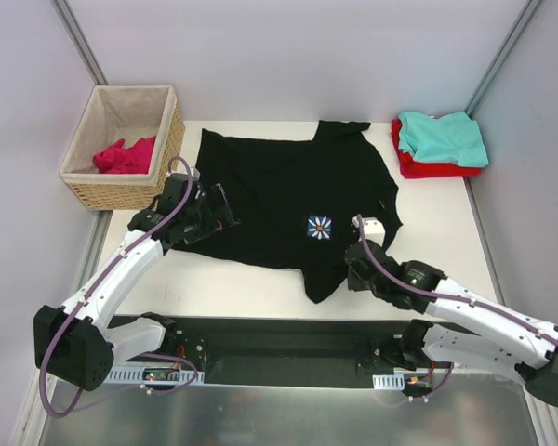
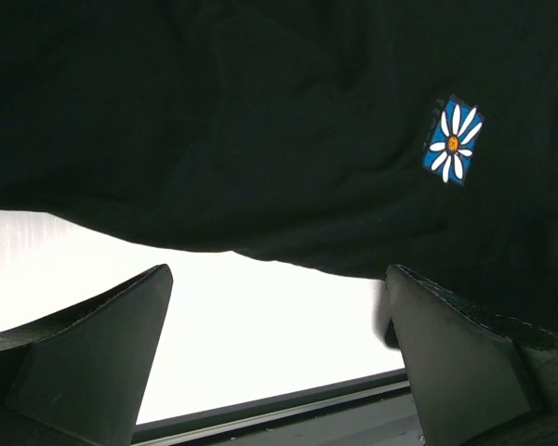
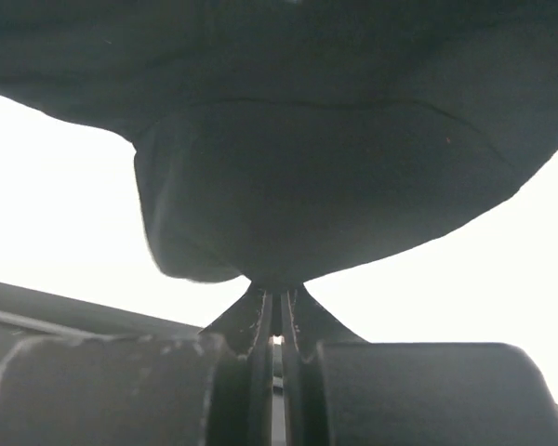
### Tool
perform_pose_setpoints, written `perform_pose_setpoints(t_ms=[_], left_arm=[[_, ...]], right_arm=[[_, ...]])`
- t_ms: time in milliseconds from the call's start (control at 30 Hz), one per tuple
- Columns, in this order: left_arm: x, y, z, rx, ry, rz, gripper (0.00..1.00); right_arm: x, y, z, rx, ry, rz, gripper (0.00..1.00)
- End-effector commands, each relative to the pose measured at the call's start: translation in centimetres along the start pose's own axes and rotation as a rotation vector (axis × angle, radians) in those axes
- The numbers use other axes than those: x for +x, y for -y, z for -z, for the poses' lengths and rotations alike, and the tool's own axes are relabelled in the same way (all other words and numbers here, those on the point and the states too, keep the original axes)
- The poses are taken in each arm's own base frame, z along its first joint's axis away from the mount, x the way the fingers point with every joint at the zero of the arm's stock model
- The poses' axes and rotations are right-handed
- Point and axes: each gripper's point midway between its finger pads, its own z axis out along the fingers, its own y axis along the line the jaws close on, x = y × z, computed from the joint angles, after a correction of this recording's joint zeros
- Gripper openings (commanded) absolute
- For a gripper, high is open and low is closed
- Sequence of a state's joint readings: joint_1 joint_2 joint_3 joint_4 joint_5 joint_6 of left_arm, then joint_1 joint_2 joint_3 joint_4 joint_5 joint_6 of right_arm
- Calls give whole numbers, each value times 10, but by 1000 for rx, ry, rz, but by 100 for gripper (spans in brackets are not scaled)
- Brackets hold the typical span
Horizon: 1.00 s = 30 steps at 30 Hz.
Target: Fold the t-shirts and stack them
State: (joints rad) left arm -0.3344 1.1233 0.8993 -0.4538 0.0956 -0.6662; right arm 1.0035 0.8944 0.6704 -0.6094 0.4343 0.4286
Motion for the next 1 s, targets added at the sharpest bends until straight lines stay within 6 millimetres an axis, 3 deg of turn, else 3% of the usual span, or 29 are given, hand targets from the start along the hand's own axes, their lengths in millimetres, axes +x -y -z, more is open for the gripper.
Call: perform_pose_setpoints(t_ms=[0,33,133,167,200,400,567,767,867,967], left_arm=[[-5,13,13,45,28,-11,99],[-5,13,13,49,29,-11,99],[-4,13,13,50,24,-12,99],[-2,13,12,50,20,-12,99],[-1,14,11,50,16,-11,99],[1,15,8,45,3,-16,99],[1,17,8,46,1,-26,99],[4,16,7,50,-8,-50,99],[4,3,4,-8,7,-75,99],[-5,-8,3,-79,43,-95,99]], right_arm=[[-2,15,26,44,-16,35,1],[2,16,29,39,-16,25,1],[20,23,31,40,-43,34,41],[25,26,32,50,-51,19,78],[33,30,30,62,-60,19,98],[41,40,31,98,-64,34,96],[34,33,28,111,-62,65,96],[47,14,12,70,-92,96,96],[38,12,3,111,-57,142,96],[-1,11,-1,185,30,214,96]])
